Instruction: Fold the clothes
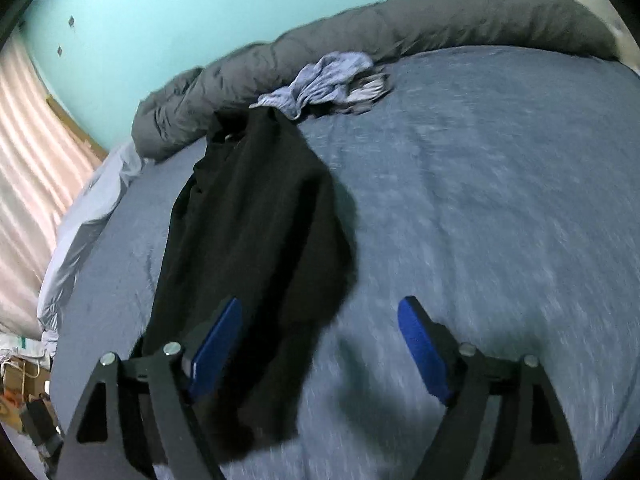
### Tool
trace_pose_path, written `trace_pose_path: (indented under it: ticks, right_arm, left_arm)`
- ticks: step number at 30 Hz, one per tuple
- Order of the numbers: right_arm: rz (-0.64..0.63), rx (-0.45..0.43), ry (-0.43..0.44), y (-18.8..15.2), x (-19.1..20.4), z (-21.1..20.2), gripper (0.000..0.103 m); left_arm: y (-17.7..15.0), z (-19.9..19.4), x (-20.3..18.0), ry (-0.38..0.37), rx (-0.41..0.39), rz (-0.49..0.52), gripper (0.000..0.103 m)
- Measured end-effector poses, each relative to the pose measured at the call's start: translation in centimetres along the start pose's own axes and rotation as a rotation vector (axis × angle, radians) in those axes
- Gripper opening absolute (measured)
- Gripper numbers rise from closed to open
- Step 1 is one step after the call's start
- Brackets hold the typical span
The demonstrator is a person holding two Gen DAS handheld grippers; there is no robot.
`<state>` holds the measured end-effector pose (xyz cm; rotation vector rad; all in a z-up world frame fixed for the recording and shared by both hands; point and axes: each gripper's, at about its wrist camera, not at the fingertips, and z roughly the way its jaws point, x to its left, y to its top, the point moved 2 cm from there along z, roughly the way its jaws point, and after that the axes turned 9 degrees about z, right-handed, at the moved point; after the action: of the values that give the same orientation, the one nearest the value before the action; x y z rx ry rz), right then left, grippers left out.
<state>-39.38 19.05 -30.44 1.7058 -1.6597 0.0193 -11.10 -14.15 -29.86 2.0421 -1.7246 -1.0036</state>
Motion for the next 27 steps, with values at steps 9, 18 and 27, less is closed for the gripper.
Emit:
trace_pose_path:
  ticks: [9, 18, 27]
  right_arm:
    - [-0.001, 0.106, -0.004, 3.5, 1.9, 6.8, 0.082]
    - [-0.127, 0.079, 0.019, 2.1, 2.3, 3.6, 0.008]
    - [-0.141, 0.036, 0.056, -1.8, -0.5, -6.4, 0.007]
  left_arm:
    - [0.4, 0.6, 0.7, 0.010, -0.005, -0.025, 0.022]
    - [0.2, 0.8, 0.3, 0.014, -0.006, -0.026, 0.022]
    - [0.0, 0.6, 0.0, 0.016, -0.011, -0.018, 0.022]
